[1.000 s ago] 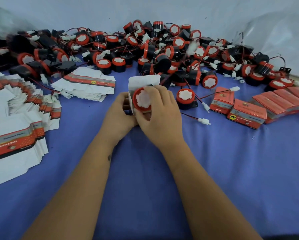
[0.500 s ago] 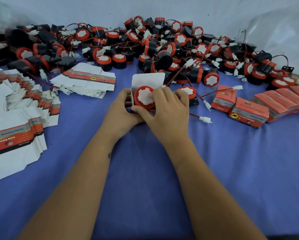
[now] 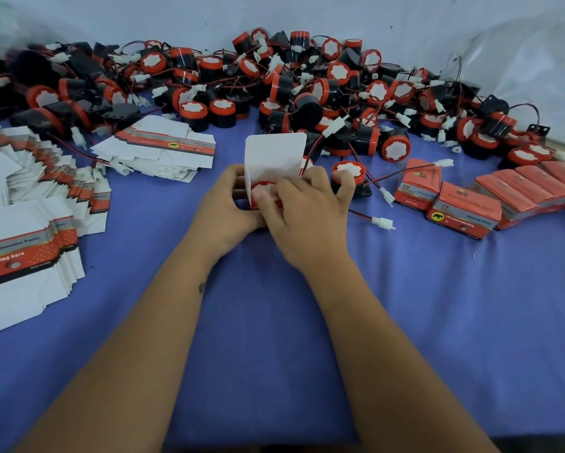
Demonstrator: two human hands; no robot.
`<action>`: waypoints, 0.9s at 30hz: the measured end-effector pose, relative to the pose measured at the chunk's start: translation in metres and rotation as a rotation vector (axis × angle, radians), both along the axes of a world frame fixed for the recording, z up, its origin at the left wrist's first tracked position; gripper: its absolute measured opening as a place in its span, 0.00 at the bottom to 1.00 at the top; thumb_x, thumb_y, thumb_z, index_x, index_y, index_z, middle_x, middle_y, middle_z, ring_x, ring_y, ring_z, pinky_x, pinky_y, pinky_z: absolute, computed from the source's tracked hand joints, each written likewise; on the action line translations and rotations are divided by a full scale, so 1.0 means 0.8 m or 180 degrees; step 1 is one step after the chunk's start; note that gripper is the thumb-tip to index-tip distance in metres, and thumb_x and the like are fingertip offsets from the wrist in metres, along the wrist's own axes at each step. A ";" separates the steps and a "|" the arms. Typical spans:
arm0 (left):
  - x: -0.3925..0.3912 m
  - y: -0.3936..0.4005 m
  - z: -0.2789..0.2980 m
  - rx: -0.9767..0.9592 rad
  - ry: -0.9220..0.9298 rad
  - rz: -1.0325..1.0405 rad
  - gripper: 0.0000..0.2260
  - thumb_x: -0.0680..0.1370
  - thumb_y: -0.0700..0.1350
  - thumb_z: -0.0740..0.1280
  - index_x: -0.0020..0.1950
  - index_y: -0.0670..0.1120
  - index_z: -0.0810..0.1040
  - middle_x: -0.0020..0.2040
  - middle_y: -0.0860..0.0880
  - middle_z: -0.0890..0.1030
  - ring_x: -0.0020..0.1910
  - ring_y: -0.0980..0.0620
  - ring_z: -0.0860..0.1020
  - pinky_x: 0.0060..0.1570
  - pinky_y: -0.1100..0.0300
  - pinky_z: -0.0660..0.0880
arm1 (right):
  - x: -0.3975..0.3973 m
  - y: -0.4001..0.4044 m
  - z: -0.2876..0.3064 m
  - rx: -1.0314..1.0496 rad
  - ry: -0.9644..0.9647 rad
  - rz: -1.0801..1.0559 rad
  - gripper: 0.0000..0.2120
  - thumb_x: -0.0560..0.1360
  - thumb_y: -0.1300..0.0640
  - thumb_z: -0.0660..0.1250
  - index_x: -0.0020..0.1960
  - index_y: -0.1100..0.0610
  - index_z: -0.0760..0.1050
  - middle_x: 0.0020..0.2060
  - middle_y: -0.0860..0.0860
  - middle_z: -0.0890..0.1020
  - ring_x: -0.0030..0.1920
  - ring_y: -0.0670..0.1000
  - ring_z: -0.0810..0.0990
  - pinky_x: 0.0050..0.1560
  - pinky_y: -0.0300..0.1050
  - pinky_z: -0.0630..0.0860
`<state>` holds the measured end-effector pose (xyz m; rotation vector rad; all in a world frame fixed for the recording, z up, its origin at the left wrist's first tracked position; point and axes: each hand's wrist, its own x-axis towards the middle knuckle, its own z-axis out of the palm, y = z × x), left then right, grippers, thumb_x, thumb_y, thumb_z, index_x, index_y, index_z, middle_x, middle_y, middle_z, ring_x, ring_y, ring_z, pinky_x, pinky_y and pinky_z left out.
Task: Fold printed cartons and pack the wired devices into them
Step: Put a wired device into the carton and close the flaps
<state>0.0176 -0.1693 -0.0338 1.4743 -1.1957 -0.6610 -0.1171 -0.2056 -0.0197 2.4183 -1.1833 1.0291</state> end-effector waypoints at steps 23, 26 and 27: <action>-0.016 0.002 0.007 0.0563 -0.0159 0.0226 0.23 0.71 0.62 0.63 0.66 0.61 0.71 0.57 0.59 0.80 0.62 0.52 0.76 0.63 0.48 0.74 | -0.035 -0.019 0.047 0.2756 -0.3322 0.2173 0.12 0.72 0.63 0.57 0.46 0.61 0.79 0.35 0.52 0.80 0.38 0.48 0.76 0.44 0.35 0.72; -0.015 0.002 0.007 0.0564 -0.0130 0.0201 0.24 0.71 0.62 0.64 0.66 0.60 0.71 0.58 0.57 0.80 0.62 0.51 0.76 0.63 0.46 0.74 | -0.022 -0.007 0.061 0.3206 -0.2852 0.1955 0.16 0.78 0.60 0.56 0.50 0.66 0.81 0.46 0.61 0.84 0.39 0.50 0.77 0.41 0.28 0.71; -0.015 0.002 0.007 0.0553 -0.0140 0.0183 0.24 0.71 0.62 0.64 0.66 0.60 0.71 0.58 0.57 0.80 0.62 0.50 0.77 0.63 0.46 0.74 | -0.019 -0.006 0.059 0.3049 -0.2915 0.1827 0.16 0.79 0.56 0.59 0.47 0.64 0.82 0.45 0.58 0.84 0.40 0.49 0.78 0.43 0.29 0.73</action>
